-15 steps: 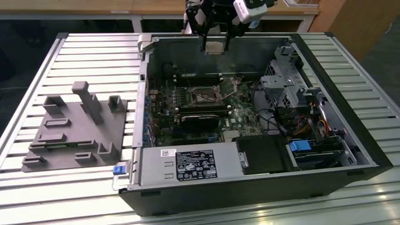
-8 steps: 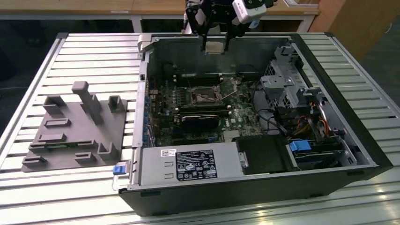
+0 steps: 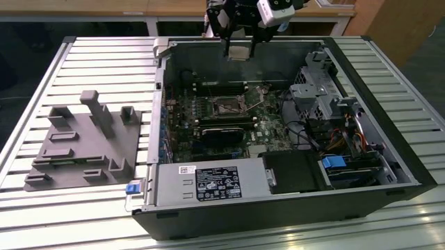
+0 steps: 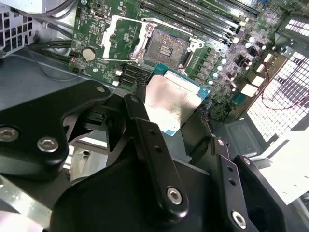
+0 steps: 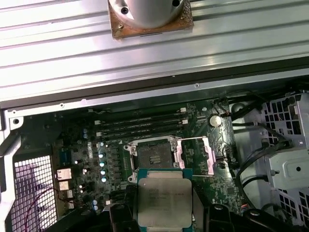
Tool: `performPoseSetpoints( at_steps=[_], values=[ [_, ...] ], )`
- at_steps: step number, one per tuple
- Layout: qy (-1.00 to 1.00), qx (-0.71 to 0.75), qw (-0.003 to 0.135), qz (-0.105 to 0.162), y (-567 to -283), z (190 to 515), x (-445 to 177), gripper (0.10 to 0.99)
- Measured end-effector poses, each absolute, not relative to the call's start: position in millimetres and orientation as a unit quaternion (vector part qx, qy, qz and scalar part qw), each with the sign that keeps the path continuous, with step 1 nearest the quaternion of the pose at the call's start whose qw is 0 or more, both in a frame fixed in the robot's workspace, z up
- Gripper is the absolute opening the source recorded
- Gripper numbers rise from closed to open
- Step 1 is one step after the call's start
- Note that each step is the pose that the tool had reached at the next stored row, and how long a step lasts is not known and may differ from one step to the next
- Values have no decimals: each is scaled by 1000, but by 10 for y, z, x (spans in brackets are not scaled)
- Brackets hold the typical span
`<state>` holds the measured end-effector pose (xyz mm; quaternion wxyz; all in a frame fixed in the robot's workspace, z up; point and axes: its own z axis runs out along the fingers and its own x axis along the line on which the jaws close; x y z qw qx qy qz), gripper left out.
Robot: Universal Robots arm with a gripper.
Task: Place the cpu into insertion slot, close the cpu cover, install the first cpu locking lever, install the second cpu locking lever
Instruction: 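Place the cpu into insertion slot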
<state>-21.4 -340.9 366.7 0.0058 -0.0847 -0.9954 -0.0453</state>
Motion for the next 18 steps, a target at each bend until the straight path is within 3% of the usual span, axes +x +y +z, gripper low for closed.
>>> performPoseSetpoints(
  at_steps=[18],
  values=[
    [-992, -120, 4, -46, -3409, 3664, -214, 537]
  ],
)
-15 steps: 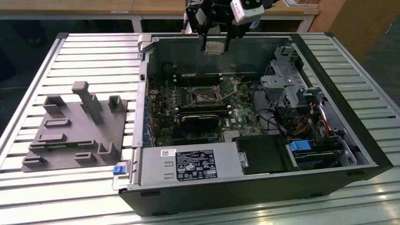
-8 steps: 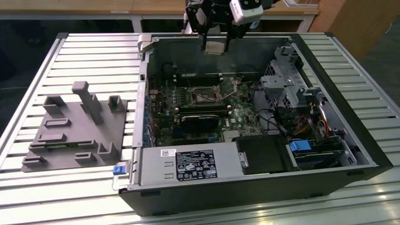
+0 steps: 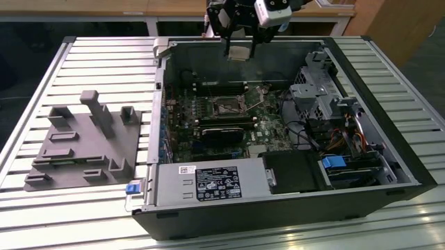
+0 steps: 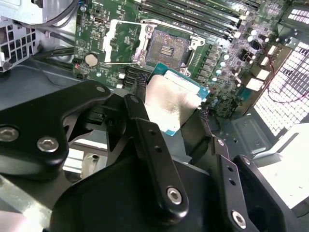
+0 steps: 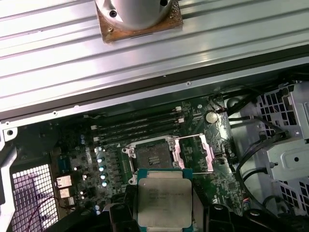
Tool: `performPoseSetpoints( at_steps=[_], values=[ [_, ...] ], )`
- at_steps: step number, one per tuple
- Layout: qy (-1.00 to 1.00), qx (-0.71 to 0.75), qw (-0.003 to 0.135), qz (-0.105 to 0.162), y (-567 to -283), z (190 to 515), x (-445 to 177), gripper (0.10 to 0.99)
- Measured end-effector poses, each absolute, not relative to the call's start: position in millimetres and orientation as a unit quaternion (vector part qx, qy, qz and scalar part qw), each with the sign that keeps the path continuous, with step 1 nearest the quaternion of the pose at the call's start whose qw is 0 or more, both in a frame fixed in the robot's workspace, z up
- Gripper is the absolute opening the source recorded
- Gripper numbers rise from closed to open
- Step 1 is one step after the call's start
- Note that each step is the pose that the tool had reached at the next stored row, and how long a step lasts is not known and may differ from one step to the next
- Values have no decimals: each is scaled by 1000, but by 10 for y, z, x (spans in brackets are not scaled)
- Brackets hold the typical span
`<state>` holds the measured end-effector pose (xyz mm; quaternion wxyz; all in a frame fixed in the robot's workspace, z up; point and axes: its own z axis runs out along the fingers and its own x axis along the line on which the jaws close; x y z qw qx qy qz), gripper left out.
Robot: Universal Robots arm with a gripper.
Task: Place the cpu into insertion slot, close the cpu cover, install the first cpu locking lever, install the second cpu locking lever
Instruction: 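Place the cpu into insertion slot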
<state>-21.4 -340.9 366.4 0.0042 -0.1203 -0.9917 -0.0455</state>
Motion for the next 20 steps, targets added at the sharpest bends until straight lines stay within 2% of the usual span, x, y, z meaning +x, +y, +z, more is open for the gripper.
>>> performPoseSetpoints(
  at_steps=[20],
  values=[
    [-986, -163, 2, -46, -3409, 3659, -214, 537]
  ],
)
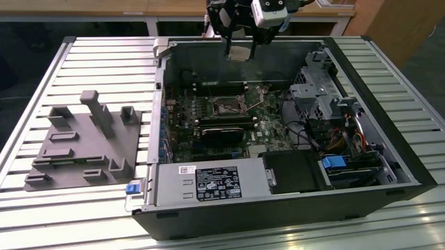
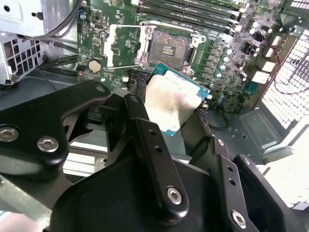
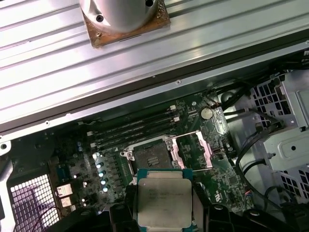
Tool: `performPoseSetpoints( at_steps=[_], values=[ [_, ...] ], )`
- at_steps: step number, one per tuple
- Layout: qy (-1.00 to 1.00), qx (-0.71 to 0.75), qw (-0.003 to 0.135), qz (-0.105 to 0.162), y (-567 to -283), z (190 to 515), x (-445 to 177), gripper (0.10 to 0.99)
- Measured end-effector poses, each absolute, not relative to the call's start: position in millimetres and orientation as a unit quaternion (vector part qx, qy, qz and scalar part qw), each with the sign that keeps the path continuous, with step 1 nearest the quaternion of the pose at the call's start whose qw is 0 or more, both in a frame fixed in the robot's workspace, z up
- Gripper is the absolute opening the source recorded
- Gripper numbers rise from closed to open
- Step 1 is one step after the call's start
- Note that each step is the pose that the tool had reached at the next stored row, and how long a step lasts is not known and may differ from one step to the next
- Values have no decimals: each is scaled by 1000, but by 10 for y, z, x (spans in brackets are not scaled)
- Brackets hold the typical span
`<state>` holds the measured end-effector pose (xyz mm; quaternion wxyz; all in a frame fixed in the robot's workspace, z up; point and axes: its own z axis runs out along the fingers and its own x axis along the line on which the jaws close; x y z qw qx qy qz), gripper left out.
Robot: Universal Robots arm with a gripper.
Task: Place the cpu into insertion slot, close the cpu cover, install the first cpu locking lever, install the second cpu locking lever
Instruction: 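Place the cpu into insertion slot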
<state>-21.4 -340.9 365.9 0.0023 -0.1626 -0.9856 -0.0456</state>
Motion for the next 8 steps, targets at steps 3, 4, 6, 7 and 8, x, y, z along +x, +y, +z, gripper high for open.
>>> performPoseSetpoints(
  at_steps=[3, 4, 6, 7, 8],
  values=[
    [-985, -168, 2, -46, -3409, 3658, -214, 537],
    [-984, -171, 2, -46, -3409, 3657, -214, 537],
    [-983, -176, 2, -46, -3409, 3656, -214, 537],
    [-983, -179, 2, -46, -3409, 3656, -214, 537],
    [-982, -182, 1, -46, -3409, 3655, -214, 537]
  ],
)
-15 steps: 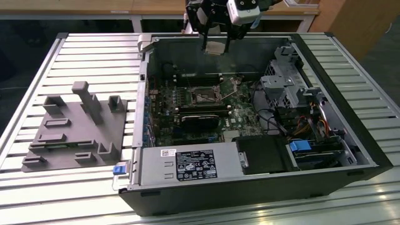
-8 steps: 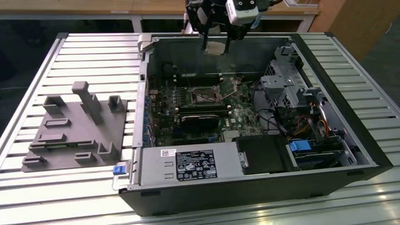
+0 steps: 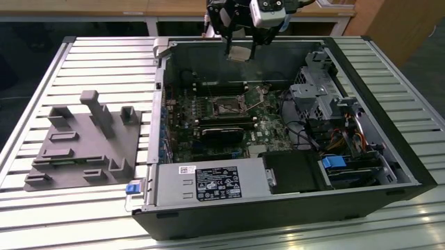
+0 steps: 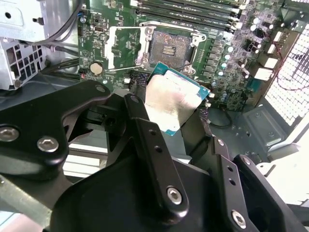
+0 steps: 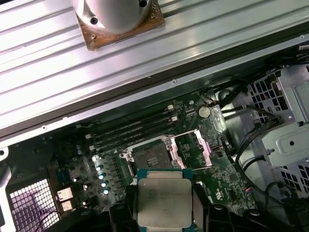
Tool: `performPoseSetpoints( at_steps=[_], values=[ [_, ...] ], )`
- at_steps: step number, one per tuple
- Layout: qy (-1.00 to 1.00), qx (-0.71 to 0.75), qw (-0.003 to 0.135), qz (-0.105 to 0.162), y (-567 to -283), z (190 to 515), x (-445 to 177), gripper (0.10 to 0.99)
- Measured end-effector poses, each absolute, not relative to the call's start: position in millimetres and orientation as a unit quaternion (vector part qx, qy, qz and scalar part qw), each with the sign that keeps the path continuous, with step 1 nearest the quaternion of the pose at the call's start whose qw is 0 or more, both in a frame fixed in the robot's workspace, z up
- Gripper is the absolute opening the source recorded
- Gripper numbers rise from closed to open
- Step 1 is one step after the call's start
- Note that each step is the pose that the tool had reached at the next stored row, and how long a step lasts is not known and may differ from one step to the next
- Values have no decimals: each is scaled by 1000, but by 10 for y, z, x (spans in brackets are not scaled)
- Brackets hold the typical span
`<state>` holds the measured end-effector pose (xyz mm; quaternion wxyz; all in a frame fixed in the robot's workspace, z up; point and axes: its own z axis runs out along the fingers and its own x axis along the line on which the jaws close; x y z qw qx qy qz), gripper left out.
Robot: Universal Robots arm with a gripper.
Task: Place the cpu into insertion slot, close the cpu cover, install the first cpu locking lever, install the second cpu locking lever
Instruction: 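Place the cpu into insertion slot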
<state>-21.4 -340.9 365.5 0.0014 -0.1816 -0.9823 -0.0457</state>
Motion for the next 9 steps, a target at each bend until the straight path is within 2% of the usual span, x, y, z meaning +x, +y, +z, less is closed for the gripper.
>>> performPoseSetpoints(
  at_steps=[9],
  values=[
    [-977, -207, 0, -45, -3409, 3650, -214, 537]
  ],
)
